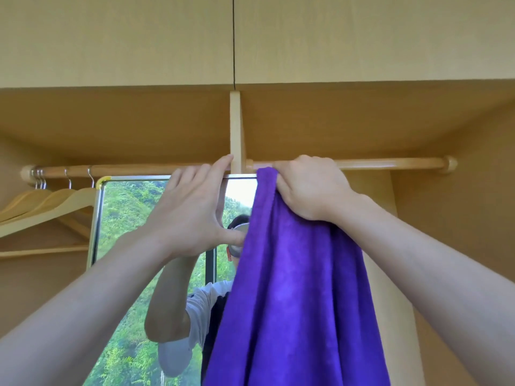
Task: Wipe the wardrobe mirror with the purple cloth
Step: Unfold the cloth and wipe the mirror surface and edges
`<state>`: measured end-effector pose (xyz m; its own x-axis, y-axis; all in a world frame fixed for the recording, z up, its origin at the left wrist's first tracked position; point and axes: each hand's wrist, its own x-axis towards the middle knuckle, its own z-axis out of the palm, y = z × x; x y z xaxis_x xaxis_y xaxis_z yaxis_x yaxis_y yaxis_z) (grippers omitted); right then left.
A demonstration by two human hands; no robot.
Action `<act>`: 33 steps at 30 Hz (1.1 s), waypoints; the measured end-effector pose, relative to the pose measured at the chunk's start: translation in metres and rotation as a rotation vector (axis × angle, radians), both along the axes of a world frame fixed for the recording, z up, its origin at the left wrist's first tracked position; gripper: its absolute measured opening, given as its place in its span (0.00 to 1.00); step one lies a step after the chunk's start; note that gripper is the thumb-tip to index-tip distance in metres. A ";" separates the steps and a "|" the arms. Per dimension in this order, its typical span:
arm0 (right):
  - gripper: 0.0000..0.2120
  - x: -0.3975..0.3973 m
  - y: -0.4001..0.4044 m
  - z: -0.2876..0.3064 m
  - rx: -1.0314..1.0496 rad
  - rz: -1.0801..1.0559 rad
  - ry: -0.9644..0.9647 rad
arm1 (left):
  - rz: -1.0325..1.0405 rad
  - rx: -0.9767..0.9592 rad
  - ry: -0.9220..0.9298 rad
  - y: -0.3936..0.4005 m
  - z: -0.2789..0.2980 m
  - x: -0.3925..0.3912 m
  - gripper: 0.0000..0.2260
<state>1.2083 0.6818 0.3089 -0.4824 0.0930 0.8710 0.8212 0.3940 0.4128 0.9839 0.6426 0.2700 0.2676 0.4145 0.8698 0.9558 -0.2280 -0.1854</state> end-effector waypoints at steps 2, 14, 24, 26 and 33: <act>0.10 0.016 0.007 -0.010 -0.001 0.019 0.153 | 0.012 -0.017 0.005 -0.001 0.000 0.000 0.63; 0.05 0.019 0.023 -0.131 -0.342 0.489 0.785 | 0.096 -0.038 0.104 0.001 0.002 0.011 0.54; 0.10 0.004 0.004 -0.052 -0.345 0.363 0.914 | 0.072 -0.072 0.073 -0.011 -0.001 0.019 0.54; 0.10 -0.002 0.001 -0.049 -0.321 0.330 0.907 | 0.062 -0.042 0.085 -0.009 -0.009 0.018 0.53; 0.17 -0.002 0.004 -0.135 -0.301 0.367 0.837 | 0.080 -0.022 0.078 0.004 -0.054 0.029 0.62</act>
<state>1.2065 0.6856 0.1742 0.2410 0.3357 0.9106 0.6087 0.6785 -0.4112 1.0130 0.6470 0.2160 0.2993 0.4556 0.8384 0.9541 -0.1565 -0.2555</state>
